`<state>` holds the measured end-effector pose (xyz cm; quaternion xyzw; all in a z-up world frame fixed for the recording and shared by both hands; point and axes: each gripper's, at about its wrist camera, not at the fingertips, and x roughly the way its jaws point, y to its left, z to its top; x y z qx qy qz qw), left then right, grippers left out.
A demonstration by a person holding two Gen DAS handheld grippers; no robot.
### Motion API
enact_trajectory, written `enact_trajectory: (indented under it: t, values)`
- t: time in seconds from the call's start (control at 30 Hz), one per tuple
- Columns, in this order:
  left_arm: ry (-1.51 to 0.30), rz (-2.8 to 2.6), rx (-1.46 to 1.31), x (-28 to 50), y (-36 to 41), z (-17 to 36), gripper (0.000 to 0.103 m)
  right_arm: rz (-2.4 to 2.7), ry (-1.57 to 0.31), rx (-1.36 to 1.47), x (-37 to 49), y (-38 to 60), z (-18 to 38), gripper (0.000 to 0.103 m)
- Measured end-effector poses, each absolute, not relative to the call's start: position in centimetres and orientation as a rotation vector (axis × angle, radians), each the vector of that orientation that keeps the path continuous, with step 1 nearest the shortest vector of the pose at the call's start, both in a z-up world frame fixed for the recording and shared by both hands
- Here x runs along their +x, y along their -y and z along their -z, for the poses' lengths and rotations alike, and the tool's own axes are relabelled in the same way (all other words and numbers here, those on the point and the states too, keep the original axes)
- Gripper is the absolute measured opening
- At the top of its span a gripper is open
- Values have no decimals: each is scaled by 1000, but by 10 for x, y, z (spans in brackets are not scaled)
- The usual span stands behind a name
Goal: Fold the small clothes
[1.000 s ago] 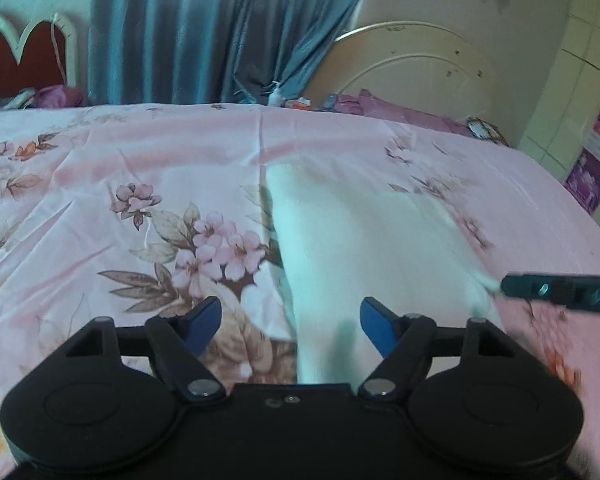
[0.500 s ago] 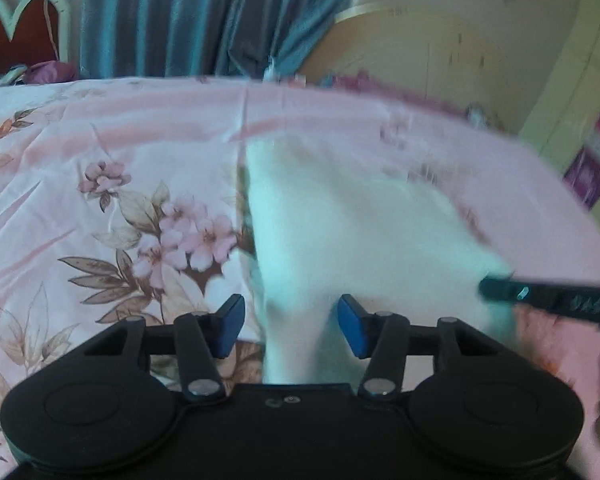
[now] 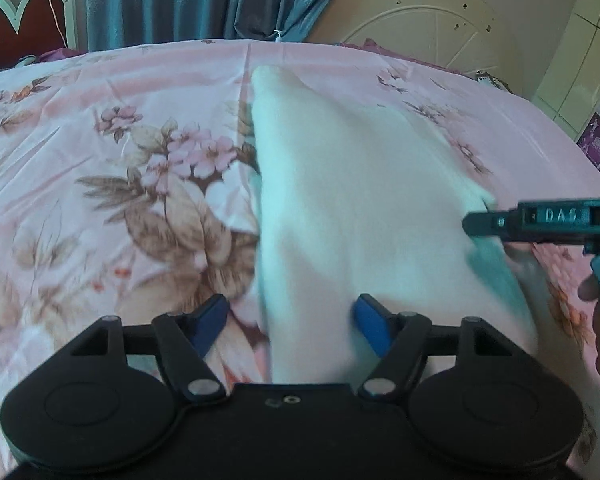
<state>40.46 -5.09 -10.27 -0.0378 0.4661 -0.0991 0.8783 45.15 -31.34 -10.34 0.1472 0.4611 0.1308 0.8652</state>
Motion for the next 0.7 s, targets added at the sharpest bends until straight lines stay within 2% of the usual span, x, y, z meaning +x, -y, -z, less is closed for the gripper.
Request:
enact_trajectory:
  t: [0.07,0.13,0.2,0.33,0.7]
  values:
    - [-956,200,-72,399,50,98,74,-299,-947,403,444,324,101,56]
    - [-914,192,-76,402,46,92,90,-310,-930,474,443,333,100,56]
    - [-885,192,-100,414,41,89,88,-315,-922,532,450,338,101,56]
    - [-856,189,-169,452,29,85,75,-337,-931,595,464,340,103,56]
    - [-1004,312,-403,514,16,118,77,-380,-996,782,494,353,136,55]
